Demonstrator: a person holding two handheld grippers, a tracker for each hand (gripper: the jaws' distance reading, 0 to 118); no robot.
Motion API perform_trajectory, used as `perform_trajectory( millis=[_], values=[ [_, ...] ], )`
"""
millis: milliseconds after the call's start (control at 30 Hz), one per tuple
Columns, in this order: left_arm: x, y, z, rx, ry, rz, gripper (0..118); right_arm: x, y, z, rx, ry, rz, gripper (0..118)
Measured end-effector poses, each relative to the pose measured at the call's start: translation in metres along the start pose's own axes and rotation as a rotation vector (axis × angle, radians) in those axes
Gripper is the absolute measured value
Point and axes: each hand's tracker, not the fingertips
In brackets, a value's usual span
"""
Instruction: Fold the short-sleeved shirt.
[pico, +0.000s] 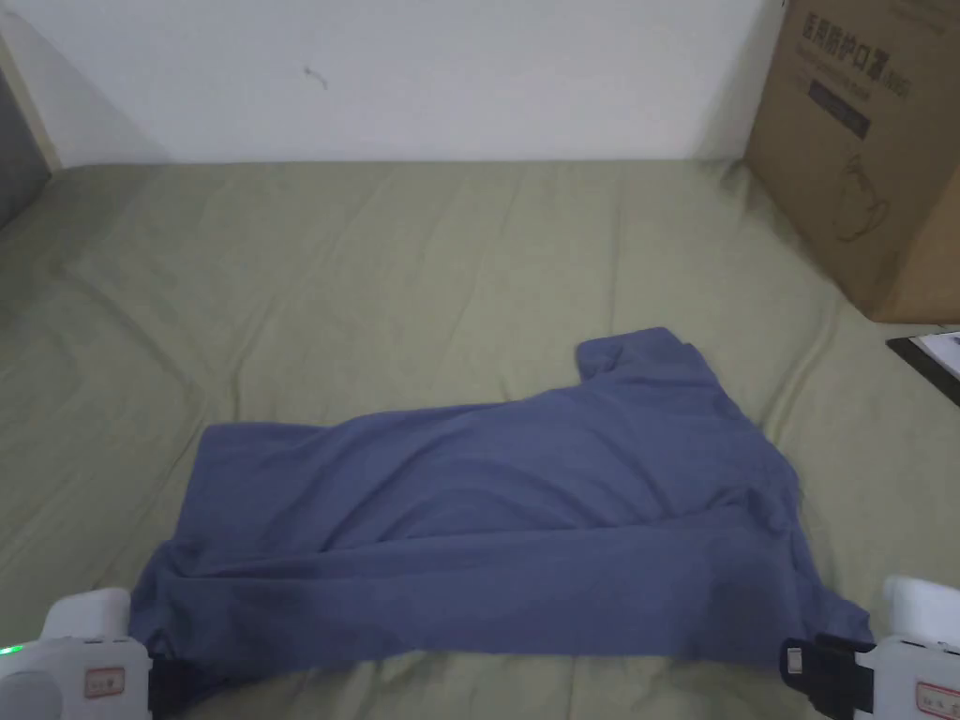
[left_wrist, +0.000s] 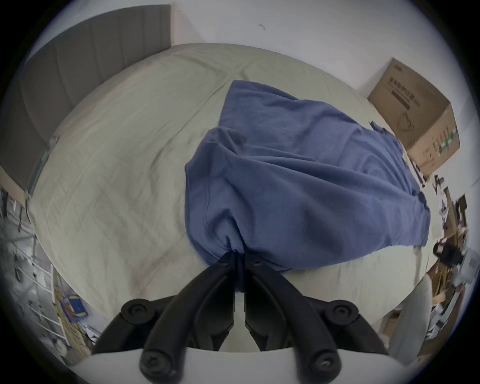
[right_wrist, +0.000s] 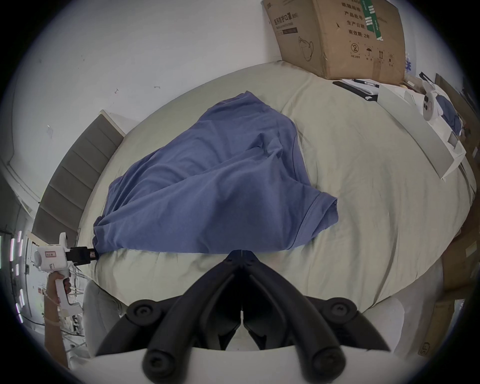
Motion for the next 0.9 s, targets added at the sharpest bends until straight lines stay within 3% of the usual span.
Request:
perform_trajectory(
  millis=[67,100,167,200,367,400,467,500,533,567,600,633,667,700,900],
  values=[
    [0.001,0.002,0.003,-0.006,0.000,-0.007,4,0.002,0.005,0.000,0.011,-0.033,0.022,3],
    [-0.002,0.004,0.006,-0.003,-0.009,0.004,4,0.004,0.009,-0.003,0.006,-0.059,0.038,34],
    [-0.009,0.005,0.015,0.003,-0.039,0.027,4,0.015,0.017,-0.019,-0.032,-0.121,0.048,106],
    [-0.011,0.005,0.020,0.018,-0.049,0.039,4,0.020,0.020,-0.026,-0.033,-0.136,0.041,117],
    [-0.009,0.004,0.035,0.037,-0.077,0.048,4,0.032,0.034,-0.069,-0.131,-0.101,-0.014,102],
    [-0.007,0.004,0.037,0.035,-0.073,0.043,4,0.027,0.034,-0.077,-0.160,-0.121,-0.008,87],
    [-0.002,0.004,0.038,0.036,-0.060,0.027,4,0.015,0.031,-0.087,-0.142,-0.229,0.073,83],
    [-0.001,0.004,0.038,0.037,-0.054,0.023,4,0.009,0.029,-0.085,-0.116,-0.240,0.092,68],
    [-0.006,0.005,0.037,0.035,-0.052,0.018,4,0.005,0.028,-0.081,-0.071,-0.246,0.058,57],
    [-0.006,0.005,0.036,0.032,-0.049,0.013,4,0.003,0.028,-0.078,-0.070,-0.256,0.039,20],
    [-0.006,0.005,0.037,0.032,-0.048,0.011,4,0.009,0.031,-0.079,-0.078,-0.113,-0.020,8],
    [-0.006,0.005,0.037,0.032,-0.050,0.009,4,0.013,0.034,-0.082,-0.099,-0.027,-0.129,8],
    [-0.009,0.006,0.036,0.032,-0.049,0.009,4,0.013,0.035,-0.086,-0.121,-0.118,-0.144,8],
    [-0.011,0.007,0.037,0.031,-0.052,0.011,4,0.013,0.038,-0.086,-0.117,-0.115,-0.106,8],
    [-0.025,0.015,0.048,0.041,-0.030,-0.014,4,0.026,0.044,-0.042,-0.047,-0.105,-0.081,8]
  ],
)
